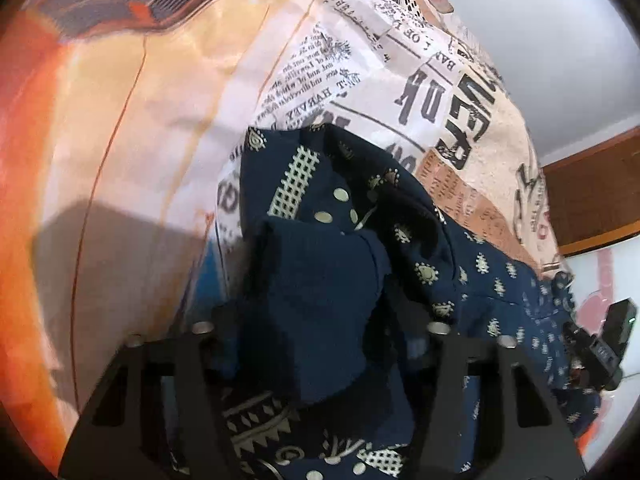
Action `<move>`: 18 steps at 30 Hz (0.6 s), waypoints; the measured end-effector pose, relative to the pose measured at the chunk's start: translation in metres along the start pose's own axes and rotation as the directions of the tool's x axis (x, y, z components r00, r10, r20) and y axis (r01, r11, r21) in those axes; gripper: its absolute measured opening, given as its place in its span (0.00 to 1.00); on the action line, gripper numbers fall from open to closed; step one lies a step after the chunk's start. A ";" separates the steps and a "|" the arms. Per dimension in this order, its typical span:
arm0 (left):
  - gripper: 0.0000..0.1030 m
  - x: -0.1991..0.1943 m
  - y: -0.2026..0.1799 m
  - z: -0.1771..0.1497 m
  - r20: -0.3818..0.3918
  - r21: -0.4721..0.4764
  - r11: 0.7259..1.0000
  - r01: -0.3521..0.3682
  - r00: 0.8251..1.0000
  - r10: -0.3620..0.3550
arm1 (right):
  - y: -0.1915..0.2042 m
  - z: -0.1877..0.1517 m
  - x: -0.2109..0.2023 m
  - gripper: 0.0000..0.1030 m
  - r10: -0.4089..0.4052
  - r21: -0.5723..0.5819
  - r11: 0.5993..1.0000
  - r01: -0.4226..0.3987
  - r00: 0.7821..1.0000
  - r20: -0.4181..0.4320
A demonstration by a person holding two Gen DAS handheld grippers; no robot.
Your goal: Fold large clothes
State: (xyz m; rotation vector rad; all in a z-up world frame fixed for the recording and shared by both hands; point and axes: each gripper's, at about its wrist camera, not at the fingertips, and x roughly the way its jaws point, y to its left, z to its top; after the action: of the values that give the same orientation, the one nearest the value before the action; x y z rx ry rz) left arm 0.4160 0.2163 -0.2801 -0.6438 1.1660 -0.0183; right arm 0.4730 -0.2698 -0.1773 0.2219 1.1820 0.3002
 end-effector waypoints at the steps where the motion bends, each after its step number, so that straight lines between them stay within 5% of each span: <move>1: 0.39 -0.001 -0.002 0.001 0.002 0.011 1.000 -0.019 1.000 0.019 | 0.003 0.001 0.003 0.54 -0.005 -0.005 1.000 0.005 1.000 0.005; 4: 0.24 -0.006 -0.016 0.001 0.041 0.064 0.996 -0.059 0.998 0.056 | 0.008 0.005 0.009 0.34 0.003 -0.023 1.000 -0.003 1.000 0.010; 7: 0.21 -0.023 -0.038 -0.005 0.117 0.145 0.981 -0.128 0.987 0.112 | 0.013 0.008 0.013 0.19 0.012 -0.040 0.999 -0.011 1.000 0.007; 14: 0.19 -0.095 -0.078 -0.006 0.298 0.259 0.951 -0.171 0.950 0.089 | 0.041 0.019 -0.010 0.15 0.010 -0.125 0.992 0.004 0.993 0.114; 18: 0.18 -0.129 -0.096 0.007 0.397 0.276 0.943 -0.186 0.916 0.064 | 0.070 0.038 -0.023 0.14 0.008 -0.194 0.981 0.029 0.983 0.186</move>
State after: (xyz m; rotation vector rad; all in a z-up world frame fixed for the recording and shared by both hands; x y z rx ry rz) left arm 0.3984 0.1845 -0.1236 -0.2729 0.7980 0.0338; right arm 0.4925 -0.2122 -0.1207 0.0694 0.9615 0.3760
